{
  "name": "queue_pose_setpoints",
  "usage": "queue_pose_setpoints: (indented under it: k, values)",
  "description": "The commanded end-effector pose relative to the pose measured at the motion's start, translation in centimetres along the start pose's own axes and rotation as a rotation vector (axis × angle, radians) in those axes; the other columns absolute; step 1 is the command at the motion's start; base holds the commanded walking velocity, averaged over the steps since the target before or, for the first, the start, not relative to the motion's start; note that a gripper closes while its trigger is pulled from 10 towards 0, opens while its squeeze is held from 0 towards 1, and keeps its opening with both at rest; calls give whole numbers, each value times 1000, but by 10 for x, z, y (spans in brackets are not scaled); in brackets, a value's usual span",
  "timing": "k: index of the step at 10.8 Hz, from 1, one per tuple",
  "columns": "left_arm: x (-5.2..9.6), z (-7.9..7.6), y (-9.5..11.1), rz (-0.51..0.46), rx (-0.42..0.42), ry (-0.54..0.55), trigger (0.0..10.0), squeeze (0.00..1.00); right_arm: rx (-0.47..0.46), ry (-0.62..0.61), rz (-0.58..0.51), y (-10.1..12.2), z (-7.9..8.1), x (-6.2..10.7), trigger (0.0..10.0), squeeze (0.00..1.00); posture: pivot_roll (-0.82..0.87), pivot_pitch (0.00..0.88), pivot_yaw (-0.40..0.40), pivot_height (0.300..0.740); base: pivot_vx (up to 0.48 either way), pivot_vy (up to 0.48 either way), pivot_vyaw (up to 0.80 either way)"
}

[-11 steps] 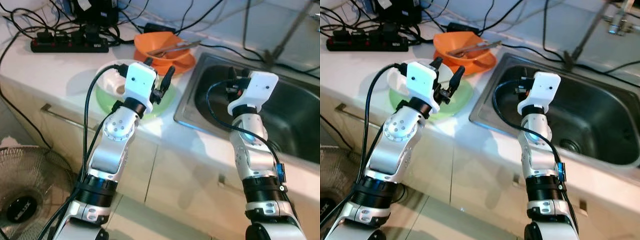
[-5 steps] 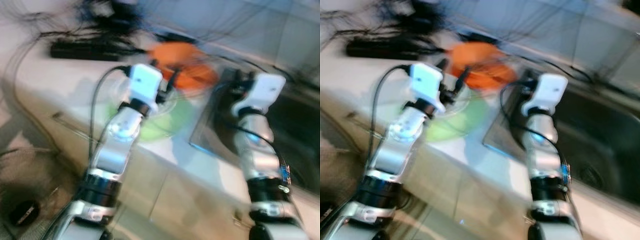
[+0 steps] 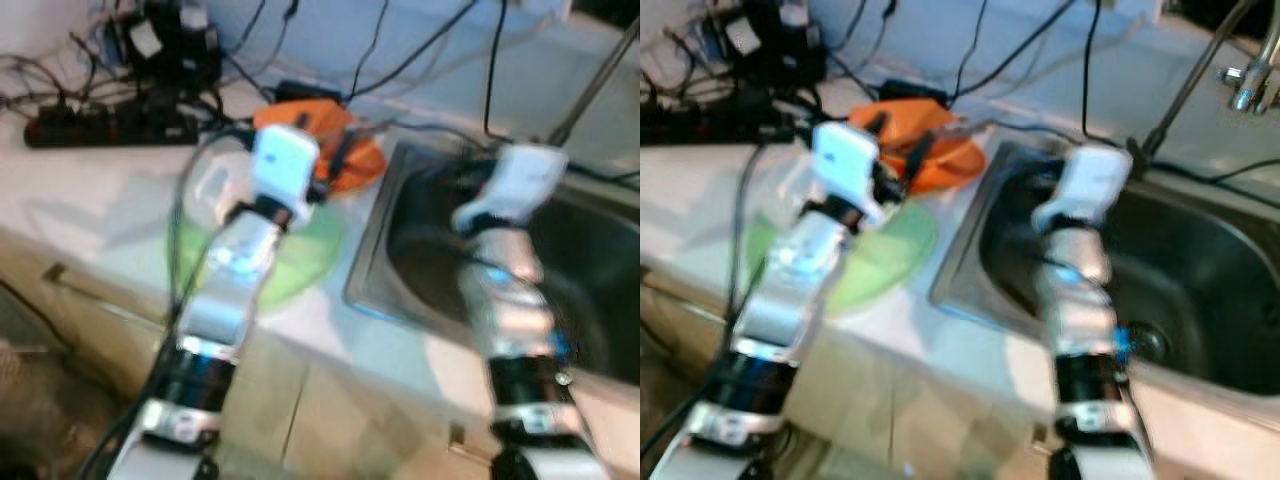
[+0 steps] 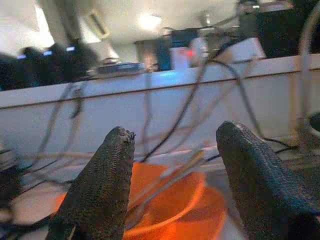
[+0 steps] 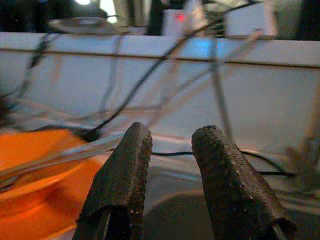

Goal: Kitchen organization

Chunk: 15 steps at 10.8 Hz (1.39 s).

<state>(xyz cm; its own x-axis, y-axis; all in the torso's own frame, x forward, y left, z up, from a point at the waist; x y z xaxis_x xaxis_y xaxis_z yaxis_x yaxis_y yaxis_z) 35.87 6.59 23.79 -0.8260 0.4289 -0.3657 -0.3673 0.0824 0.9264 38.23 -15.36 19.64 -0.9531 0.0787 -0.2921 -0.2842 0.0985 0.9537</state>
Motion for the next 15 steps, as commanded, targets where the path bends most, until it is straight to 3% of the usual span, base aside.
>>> queue_pose_setpoints:
  k: [1, 9, 12, 15]
  values:
    - [-2, -8, 2, -10, 3, -27, 10000, 0, 3, -25, -7, 3, -9, -1, 10000, 0, 19, 46, -118, 740, 0, 0, 0]
    - [-1, -8, 3, -6, -3, -40, 10000, 0, 9, -18, 11, -2, -8, -1, 10000, 0, 17, 44, -118, 740, 0, 0, 0]
    - [7, -23, 25, -41, -244, -188, 10000, 0, 10, -14, 24, -7, -8, 1, 10000, 0, 23, 41, -119, 740, 0, 0, 0]
    - [23, -44, 37, -48, -305, -350, 10000, 0, 5, 8, 29, -9, -1, 0, 10000, 0, 40, 34, -136, 740, 0, 0, 0]
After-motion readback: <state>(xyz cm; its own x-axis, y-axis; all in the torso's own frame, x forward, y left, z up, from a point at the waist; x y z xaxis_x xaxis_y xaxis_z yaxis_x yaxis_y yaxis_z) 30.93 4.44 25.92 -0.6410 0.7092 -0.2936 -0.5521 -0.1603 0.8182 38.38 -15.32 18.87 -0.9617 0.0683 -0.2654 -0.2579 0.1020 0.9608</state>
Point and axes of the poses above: a point about 5 cm out from each wrist's last joint towards the gripper, its own x axis pointing back from the gripper into the wrist, its own y axis along the axis of the wrist's last joint, z = x × y, the point moved 4 cm from there along -x, pointing out of the wrist towards the gripper, and after that the axes turned 9 degrees about x, right-handed, at the moved point
